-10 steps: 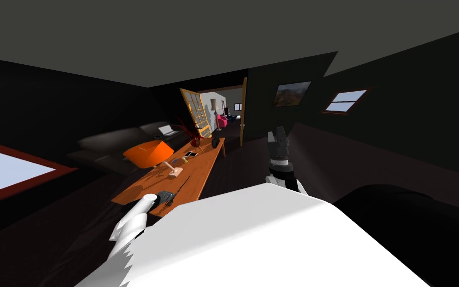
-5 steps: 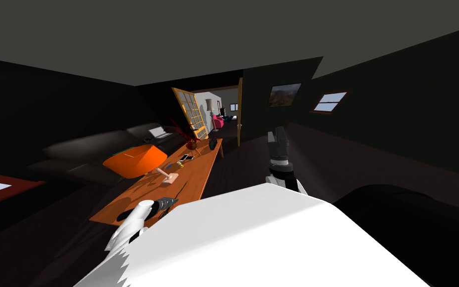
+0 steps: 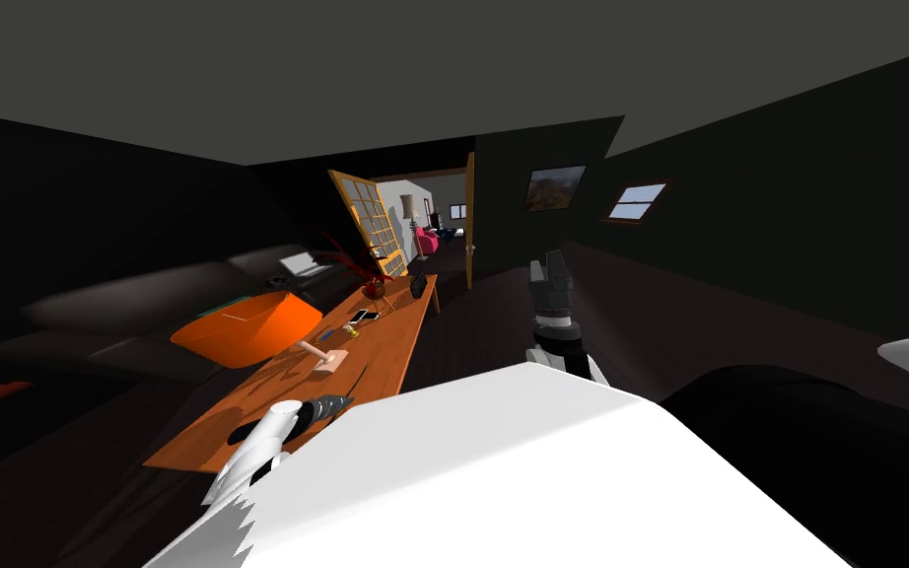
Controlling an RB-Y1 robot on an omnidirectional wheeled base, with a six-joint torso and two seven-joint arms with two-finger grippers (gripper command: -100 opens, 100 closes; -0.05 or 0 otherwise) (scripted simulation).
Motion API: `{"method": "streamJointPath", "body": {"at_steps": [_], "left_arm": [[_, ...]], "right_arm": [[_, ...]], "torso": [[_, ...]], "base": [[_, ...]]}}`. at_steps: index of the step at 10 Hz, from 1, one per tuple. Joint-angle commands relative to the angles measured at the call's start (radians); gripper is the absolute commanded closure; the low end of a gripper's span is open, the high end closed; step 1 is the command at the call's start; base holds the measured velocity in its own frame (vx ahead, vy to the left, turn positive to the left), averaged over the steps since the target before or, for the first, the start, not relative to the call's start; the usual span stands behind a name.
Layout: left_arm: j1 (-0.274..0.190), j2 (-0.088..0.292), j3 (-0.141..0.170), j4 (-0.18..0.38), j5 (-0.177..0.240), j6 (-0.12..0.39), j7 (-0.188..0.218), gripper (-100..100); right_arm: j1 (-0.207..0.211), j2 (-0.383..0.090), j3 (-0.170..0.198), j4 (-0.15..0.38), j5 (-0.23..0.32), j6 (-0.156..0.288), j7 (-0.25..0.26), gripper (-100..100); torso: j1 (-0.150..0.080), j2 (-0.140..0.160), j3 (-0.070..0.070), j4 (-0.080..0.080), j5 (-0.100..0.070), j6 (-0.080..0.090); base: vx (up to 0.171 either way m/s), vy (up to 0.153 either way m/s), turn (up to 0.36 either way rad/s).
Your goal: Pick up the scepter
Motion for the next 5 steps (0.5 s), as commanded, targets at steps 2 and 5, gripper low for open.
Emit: {"method": "streamJointPath", "body": {"at_steps": [2,5], "left_arm": [[-0.001,0.008,-0.071,0.003,0.016,-0.042,0.073,-100],[0.000,0.014,-0.149,0.004,0.029,-0.069,0.155,-100]], "right_arm": [[0.000,0.000,0.000,0.000,0.000,0.000,0.000,0],[0.000,0.000,0.000,0.000,0.000,0.000,0.000,0]], "torso": [[0.000,0.002,0.001,0.000,0.000,0.000],[0.001,0.003,0.002,0.001,0.000,0.000]], "base": [[-0.059,0.050,-0.087],[-0.061,0.046,-0.078]]}}
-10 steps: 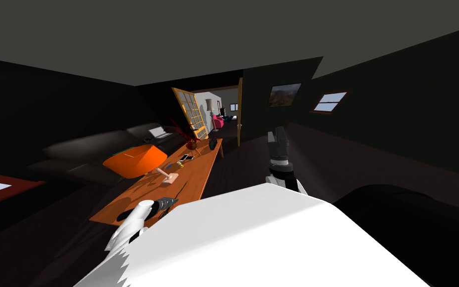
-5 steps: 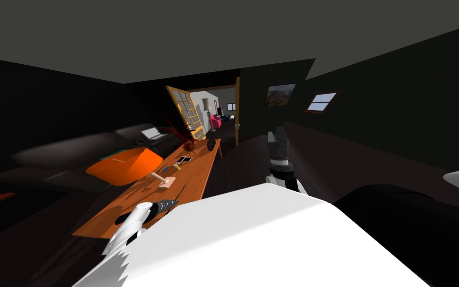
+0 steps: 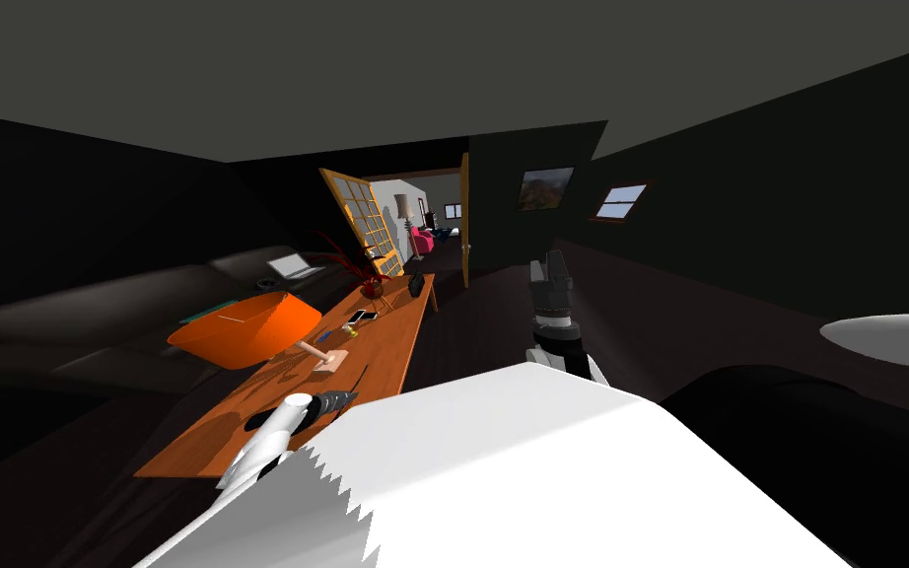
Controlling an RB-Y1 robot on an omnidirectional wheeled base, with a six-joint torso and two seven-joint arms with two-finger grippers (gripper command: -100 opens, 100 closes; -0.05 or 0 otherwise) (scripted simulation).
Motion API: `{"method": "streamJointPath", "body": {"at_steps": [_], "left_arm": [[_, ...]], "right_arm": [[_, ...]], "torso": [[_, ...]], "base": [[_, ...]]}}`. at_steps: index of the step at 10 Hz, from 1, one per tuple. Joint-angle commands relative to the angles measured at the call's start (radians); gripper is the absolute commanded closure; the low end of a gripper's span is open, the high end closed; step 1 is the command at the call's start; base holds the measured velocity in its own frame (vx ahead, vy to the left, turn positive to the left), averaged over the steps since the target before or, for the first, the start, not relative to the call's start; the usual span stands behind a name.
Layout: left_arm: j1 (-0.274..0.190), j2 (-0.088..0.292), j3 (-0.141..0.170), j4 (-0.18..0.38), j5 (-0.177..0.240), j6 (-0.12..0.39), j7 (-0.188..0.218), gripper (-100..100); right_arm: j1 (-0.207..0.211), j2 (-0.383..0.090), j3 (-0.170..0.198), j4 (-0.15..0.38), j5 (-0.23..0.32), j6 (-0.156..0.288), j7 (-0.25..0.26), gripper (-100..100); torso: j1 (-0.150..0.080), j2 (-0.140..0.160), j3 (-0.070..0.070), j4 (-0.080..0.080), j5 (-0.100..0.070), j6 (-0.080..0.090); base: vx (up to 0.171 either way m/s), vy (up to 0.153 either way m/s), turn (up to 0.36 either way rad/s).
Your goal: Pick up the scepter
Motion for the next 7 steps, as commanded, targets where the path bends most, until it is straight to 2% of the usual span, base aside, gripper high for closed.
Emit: {"method": "streamJointPath", "body": {"at_steps": [1,2,3,6,7], "left_arm": [[0.002,0.007,-0.050,-0.001,0.014,-0.030,0.050,-100],[0.002,0.007,-0.075,-0.001,0.014,-0.030,0.077,-100],[0.003,0.013,-0.108,0.000,0.026,-0.056,0.110,-100],[0.003,0.019,-0.191,0.002,0.039,-0.083,0.196,-100],[0.004,0.025,-0.223,0.003,0.051,-0.109,0.228,-100]], "right_arm": [[0.000,0.000,0.000,0.000,0.000,0.000,0.000,0],[0.000,0.000,0.000,0.000,0.000,0.000,0.000,0],[0.000,0.000,0.000,0.000,0.000,0.000,0.000,0],[0.000,0.000,0.000,0.000,0.000,0.000,0.000,0],[0.000,0.000,0.000,0.000,0.000,0.000,0.000,0]], "torso": [[0.000,0.000,0.000,0.000,0.000,0.000],[0.000,0.000,0.000,0.000,0.000,0.000],[0.000,0.000,0.000,0.000,0.000,0.000],[0.000,0.001,0.000,0.000,0.000,0.000],[-0.001,0.000,0.000,0.000,0.000,0.000]], "base": [[-0.060,0.051,-0.139],[-0.051,0.043,-0.050],[-0.056,0.042,-0.069],[-0.064,0.041,-0.083],[-0.067,0.047,-0.100]]}}
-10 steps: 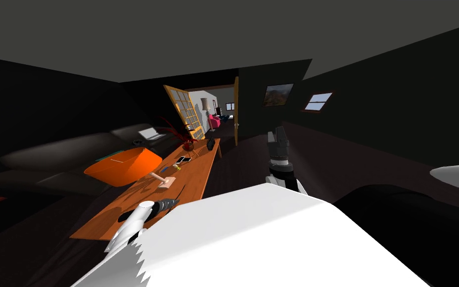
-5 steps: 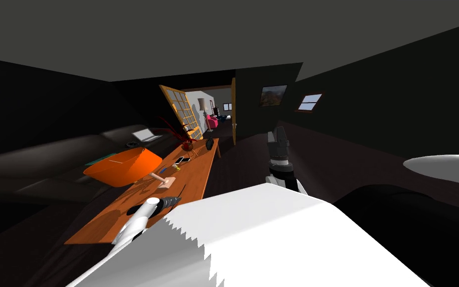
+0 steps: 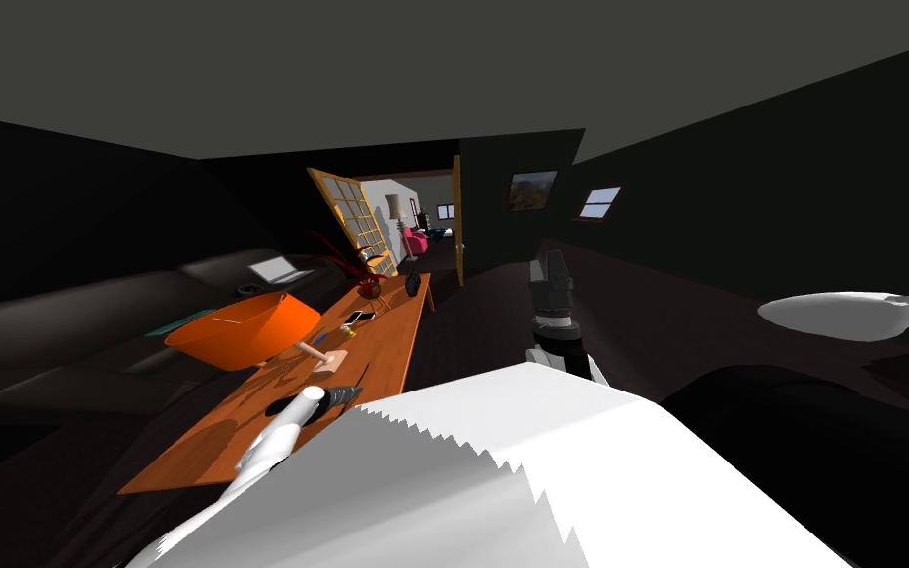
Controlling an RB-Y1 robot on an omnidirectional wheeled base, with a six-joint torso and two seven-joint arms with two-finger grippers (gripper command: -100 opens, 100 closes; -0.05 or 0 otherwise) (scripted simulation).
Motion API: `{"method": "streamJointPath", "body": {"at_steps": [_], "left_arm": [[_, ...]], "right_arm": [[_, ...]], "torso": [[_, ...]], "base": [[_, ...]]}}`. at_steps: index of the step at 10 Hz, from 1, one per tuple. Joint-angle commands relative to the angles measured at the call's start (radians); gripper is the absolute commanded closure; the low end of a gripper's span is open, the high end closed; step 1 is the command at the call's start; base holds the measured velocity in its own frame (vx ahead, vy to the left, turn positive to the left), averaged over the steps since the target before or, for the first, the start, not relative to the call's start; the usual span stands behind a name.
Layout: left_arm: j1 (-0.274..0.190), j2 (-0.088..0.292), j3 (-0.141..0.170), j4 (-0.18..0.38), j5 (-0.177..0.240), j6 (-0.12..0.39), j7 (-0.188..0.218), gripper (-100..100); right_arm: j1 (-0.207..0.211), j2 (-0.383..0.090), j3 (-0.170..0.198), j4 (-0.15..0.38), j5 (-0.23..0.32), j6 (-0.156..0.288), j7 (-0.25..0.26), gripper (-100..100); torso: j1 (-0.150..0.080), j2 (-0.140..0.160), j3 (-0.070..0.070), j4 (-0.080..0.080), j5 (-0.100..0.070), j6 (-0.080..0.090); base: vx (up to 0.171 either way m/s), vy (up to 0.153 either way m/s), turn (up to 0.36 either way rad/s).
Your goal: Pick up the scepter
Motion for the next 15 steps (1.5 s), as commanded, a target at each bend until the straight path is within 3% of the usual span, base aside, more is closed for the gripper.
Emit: {"method": "streamJointPath", "body": {"at_steps": [1,3,4,5,6,8,9,10,14,15], "left_arm": [[-0.002,0.004,-0.046,0.006,0.008,-0.018,0.046,-100],[-0.001,0.010,-0.104,0.007,0.020,-0.045,0.102,-100],[-0.001,0.010,-0.104,0.007,0.020,-0.045,0.104,-100],[-0.001,0.015,-0.149,0.009,0.033,-0.071,0.140,-100],[-0.001,0.015,-0.162,0.009,0.033,-0.071,0.162,-100],[0.000,0.021,-0.220,0.010,0.045,-0.098,0.218,-100],[0.000,0.020,-0.205,0.009,0.043,-0.094,0.197,-100],[0.001,0.020,-0.208,0.009,0.043,-0.095,0.204,100],[0.001,0.020,-0.207,0.009,0.043,-0.094,0.204,100],[0.001,0.020,-0.207,0.009,0.043,-0.094,0.204,0]], "right_arm": [[0.000,0.000,0.000,0.000,0.000,0.000,0.000,0],[0.000,0.000,0.000,0.000,0.000,0.000,0.000,0],[0.000,0.000,0.000,0.000,0.000,0.000,0.000,0],[0.000,0.000,0.000,0.000,0.000,0.000,0.000,0],[0.000,0.000,0.000,0.000,0.000,0.000,0.000,0],[0.000,0.000,0.000,0.000,0.000,0.000,0.000,0],[0.000,0.000,0.000,0.000,0.000,0.000,0.000,0],[0.000,0.000,0.000,0.000,0.000,0.000,0.000,0],[0.000,0.000,0.000,0.000,0.000,0.000,0.000,0],[0.000,0.000,0.000,0.000,0.000,0.000,0.000,0]], "torso": [[0.000,0.000,0.000,0.000,0.000,0.000],[0.000,0.000,0.000,0.000,0.000,0.000],[0.000,-0.001,-0.001,0.000,0.000,0.000],[-0.001,-0.003,-0.002,-0.001,0.000,-0.001],[-0.001,-0.002,-0.001,0.000,0.000,0.000],[0.000,0.000,0.000,0.000,0.000,0.000],[0.000,-0.001,0.000,0.000,0.000,-0.001],[-0.001,-0.003,-0.001,-0.001,0.000,-0.001],[-0.002,-0.005,-0.003,-0.001,0.000,-0.001],[-0.002,-0.005,-0.003,-0.001,-0.001,0.000]], "base": [[-0.053,0.052,-0.058],[-0.060,0.044,-0.077],[-0.013,0.021,-0.003],[-0.045,0.032,-0.102],[-0.045,0.037,-0.073],[-0.064,0.047,-0.084],[-0.018,0.014,-0.001],[0.000,0.000,0.000],[0.000,0.000,0.000],[0.000,0.000,0.000]]}}
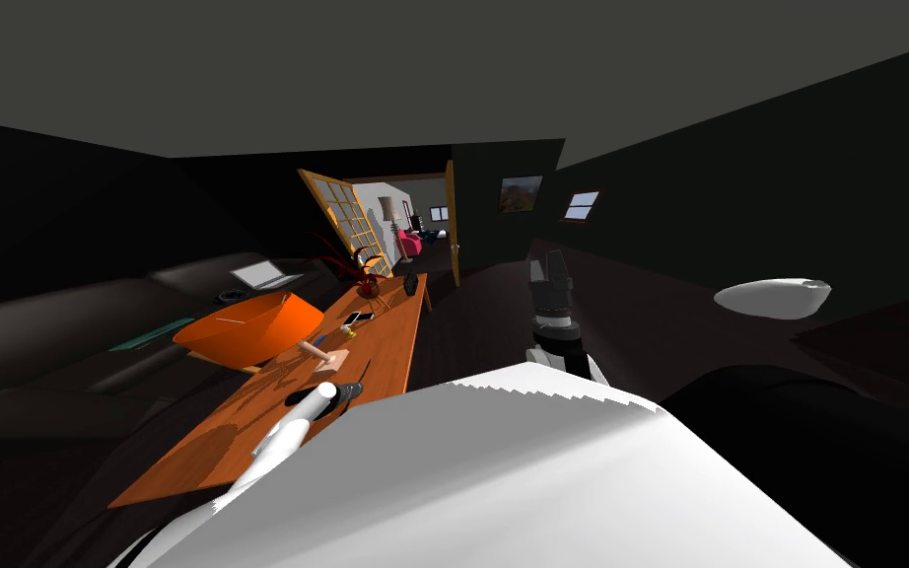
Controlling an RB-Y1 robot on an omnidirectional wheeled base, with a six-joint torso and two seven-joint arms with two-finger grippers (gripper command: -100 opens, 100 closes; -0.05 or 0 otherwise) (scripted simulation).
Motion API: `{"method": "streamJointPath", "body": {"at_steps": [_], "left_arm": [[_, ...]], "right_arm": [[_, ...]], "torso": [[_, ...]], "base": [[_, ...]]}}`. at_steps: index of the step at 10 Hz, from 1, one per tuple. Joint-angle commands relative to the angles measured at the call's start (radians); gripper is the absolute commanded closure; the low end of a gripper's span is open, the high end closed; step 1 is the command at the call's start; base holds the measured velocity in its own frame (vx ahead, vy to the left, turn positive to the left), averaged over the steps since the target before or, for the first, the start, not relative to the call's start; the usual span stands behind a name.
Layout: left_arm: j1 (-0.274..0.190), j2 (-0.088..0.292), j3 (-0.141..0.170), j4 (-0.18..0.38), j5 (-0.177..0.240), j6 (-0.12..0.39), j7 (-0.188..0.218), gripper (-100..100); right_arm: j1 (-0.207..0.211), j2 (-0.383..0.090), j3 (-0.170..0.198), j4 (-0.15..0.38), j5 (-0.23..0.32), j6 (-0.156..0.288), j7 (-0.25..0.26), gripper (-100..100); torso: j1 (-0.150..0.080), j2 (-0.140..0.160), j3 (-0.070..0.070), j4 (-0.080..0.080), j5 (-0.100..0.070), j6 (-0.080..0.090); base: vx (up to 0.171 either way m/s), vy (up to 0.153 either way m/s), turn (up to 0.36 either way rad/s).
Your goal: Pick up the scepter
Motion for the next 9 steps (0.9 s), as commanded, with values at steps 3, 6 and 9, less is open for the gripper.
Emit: {"method": "streamJointPath", "body": {"at_steps": [3,6,9], "left_arm": [[-0.002,-0.010,0.103,-0.002,-0.023,0.050,-0.091,100],[-0.003,-0.016,0.161,-0.003,-0.036,0.076,-0.158,100],[-0.004,-0.028,0.253,-0.006,-0.060,0.129,-0.247,100]], "right_arm": [[0.000,0.000,0.000,0.000,0.000,0.000,0.000,0],[0.000,0.000,0.000,0.000,0.000,0.000,0.000,0],[0.000,0.000,0.000,0.000,0.000,0.000,0.000,0]], "torso": [[-0.005,-0.006,-0.003,-0.001,-0.001,-0.001],[-0.002,-0.003,-0.002,0.000,-0.001,-0.001],[-0.003,-0.004,-0.002,-0.001,-0.001,0.000]], "base": [[0.089,-0.067,0.133],[0.037,-0.021,0.046],[0.058,-0.044,0.093]]}}
